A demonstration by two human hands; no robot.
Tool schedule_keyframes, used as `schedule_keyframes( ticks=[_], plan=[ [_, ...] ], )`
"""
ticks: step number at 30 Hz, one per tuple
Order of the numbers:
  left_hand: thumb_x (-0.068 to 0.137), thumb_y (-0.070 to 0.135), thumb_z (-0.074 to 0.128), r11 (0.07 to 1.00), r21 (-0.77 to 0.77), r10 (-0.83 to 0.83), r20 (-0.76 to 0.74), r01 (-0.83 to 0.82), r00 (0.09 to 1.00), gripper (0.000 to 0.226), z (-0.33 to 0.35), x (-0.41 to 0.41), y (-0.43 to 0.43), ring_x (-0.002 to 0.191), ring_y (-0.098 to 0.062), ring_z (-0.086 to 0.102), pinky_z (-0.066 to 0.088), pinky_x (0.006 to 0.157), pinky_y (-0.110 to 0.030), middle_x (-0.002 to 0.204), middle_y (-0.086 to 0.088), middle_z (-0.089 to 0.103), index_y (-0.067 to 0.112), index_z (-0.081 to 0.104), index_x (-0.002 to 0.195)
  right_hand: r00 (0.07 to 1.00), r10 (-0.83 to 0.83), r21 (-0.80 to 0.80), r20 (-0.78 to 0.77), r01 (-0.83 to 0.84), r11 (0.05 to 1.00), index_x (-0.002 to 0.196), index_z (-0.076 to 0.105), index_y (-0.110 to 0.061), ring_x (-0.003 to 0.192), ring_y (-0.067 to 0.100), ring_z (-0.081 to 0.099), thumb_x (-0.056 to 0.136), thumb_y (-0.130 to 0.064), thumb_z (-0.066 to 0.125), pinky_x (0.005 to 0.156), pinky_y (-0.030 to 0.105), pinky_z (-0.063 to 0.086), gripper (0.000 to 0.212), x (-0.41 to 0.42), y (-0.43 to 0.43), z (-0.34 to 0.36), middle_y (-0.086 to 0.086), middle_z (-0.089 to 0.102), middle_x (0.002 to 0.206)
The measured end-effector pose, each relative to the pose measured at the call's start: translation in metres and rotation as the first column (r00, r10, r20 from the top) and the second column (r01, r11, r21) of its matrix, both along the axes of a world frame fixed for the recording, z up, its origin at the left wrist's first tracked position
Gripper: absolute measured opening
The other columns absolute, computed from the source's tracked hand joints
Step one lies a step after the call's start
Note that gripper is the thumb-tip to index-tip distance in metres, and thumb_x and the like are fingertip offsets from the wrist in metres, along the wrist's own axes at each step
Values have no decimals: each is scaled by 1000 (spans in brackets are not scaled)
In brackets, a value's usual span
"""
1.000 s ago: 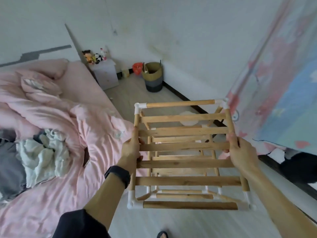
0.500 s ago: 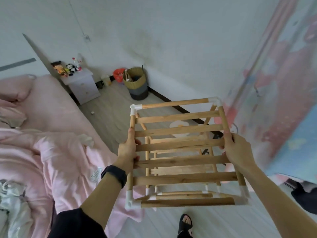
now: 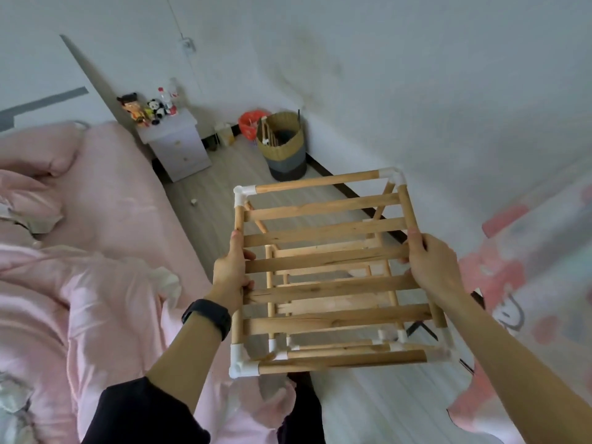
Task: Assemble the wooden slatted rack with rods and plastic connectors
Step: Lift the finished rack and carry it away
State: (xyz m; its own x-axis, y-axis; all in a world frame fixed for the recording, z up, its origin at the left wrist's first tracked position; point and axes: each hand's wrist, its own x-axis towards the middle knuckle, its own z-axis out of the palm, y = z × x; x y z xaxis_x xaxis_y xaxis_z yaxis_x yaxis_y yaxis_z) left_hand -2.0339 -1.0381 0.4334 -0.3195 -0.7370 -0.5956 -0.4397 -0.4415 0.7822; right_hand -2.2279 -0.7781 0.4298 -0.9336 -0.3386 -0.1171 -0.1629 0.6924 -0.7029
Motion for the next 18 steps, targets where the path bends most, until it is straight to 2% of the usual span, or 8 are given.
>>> schedule_keyframes(
  ticks=[3, 5, 7, 10, 13, 15, 18],
  plan=[
    [87, 82, 38, 1000, 17, 9, -21, -8, 1000, 68, -4, -34, -56, 56, -15, 44, 48, 62, -31, 89, -6, 59, 20, 63, 93, 1000, 9, 7, 19, -9, 1000, 87, 63, -14, 76, 18, 64, 106, -54, 22, 62, 25, 40, 60, -38, -57, -7, 6, 69, 84],
    [88, 81, 41, 999, 24, 27, -16, -26, 1000, 64, -6, -56, -95, 55, -14, 42, 48, 61, -30, 89, -5, 59, 20, 62, 91, 998, -14, 21, 54, 12, 1000, 86, 61, -18, 79, 17, 63, 106, -54, 22, 72, 30, 46, 57, -56, -92, -9, 4, 68, 85],
    [88, 78, 45, 999, 42, 27, -29, -26, 999, 58, -5, -78, -129, 54, -13, 40, 46, 59, -29, 86, -3, 56, 22, 58, 86, 995, -30, -43, 95, 34, 998, 91, 61, -20, 81, 19, 64, 106, -55, 25, 77, 33, 47, 52, -71, -122, -9, 4, 68, 86],
    [86, 73, 51, 996, 87, 34, -97, -26, 995, 50, -6, -120, -174, 47, -11, 35, 41, 55, -26, 78, 2, 51, 25, 54, 77, 953, -79, -253, 294, 157, 955, 112, 61, -21, 80, 22, 68, 103, -58, 37, 73, 32, 52, 45, -96, -155, -5, 7, 71, 95],
    [85, 70, 53, 993, 113, 40, -88, -30, 995, 47, -9, -168, -198, 48, -12, 34, 40, 54, -28, 70, 5, 48, 25, 52, 72, 861, -50, -323, 506, 242, 915, 124, 60, -37, 100, 22, 70, 97, -67, 45, 81, 42, 59, 43, -127, -165, -9, 0, 70, 112],
    [83, 72, 53, 993, 114, 43, -61, -36, 997, 49, -15, -203, -214, 51, -14, 38, 41, 57, -30, 70, 4, 50, 24, 52, 71, 842, -71, -297, 535, 267, 917, 128, 58, -43, 108, 24, 67, 93, -74, 44, 87, 47, 57, 49, -152, -178, -24, 2, 68, 116],
    [76, 75, 55, 995, 98, 30, -19, -28, 999, 51, -30, -255, -242, 55, -16, 42, 45, 62, -33, 73, 1, 52, 25, 53, 69, 778, -222, -184, 587, 396, 900, 123, 59, -32, 96, 25, 66, 87, -83, 42, 85, 48, 59, 64, -189, -215, -52, 7, 67, 103]
  ],
)
